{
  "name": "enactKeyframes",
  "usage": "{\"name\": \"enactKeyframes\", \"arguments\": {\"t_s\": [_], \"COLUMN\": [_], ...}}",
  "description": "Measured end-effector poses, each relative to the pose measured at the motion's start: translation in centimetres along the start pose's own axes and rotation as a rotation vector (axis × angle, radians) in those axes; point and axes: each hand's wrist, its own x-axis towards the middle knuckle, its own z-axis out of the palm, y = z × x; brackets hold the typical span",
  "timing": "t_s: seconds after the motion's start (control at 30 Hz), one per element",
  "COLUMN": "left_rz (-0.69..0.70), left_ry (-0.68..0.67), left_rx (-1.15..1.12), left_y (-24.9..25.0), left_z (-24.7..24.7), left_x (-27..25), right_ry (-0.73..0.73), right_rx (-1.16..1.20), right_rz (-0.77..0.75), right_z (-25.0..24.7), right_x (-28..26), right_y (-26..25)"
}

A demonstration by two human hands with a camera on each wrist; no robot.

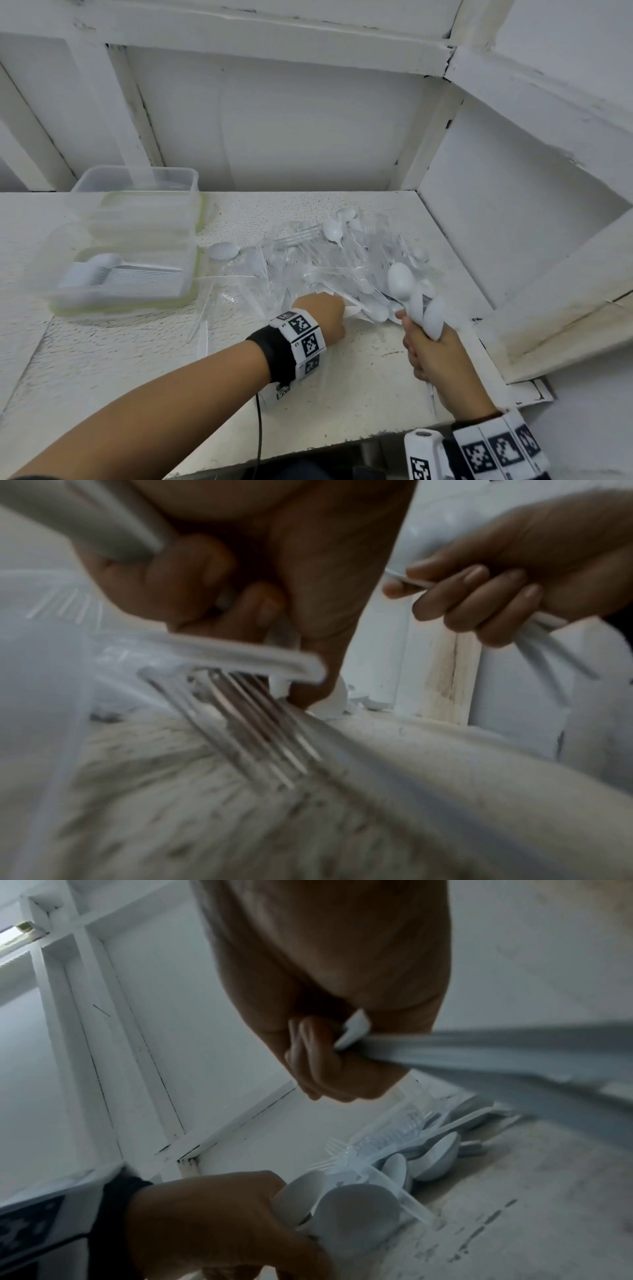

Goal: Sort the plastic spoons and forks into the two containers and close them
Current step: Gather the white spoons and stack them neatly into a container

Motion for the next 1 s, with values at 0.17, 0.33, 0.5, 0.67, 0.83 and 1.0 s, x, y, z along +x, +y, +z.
{"name": "enactKeyframes", "arguments": {"t_s": [0.17,0.33,0.5,0.67,0.83,1.0], "left_rz": [-0.062,-0.110,-0.160,-0.109,-0.088,-0.099], "left_ry": [0.049,0.174,0.239,0.243,0.249,0.255], "left_rx": [-0.314,-0.841,-1.301,-1.514,-1.533,-1.544], "left_y": [-1.3,-4.4,-7.2,-8.6,-9.2,-9.8], "left_z": [-0.9,-2.5,-2.9,-2.7,-2.6,-2.4], "left_x": [-1.2,-4.2,-7.5,-9.4,-10.7,-11.4], "right_ry": [-0.068,-0.100,-0.156,-0.175,-0.255,-0.274], "right_rx": [0.023,-0.150,-0.207,-0.065,0.037,0.155], "right_rz": [-0.042,-0.120,-0.218,-0.244,-0.269,-0.173], "right_z": [1.0,2.2,4.8,8.4,11.7,13.5], "right_x": [1.1,2.6,2.5,2.1,1.6,1.7], "right_y": [-1.1,-1.8,-3.1,-4.4,-5.9,-6.2]}}
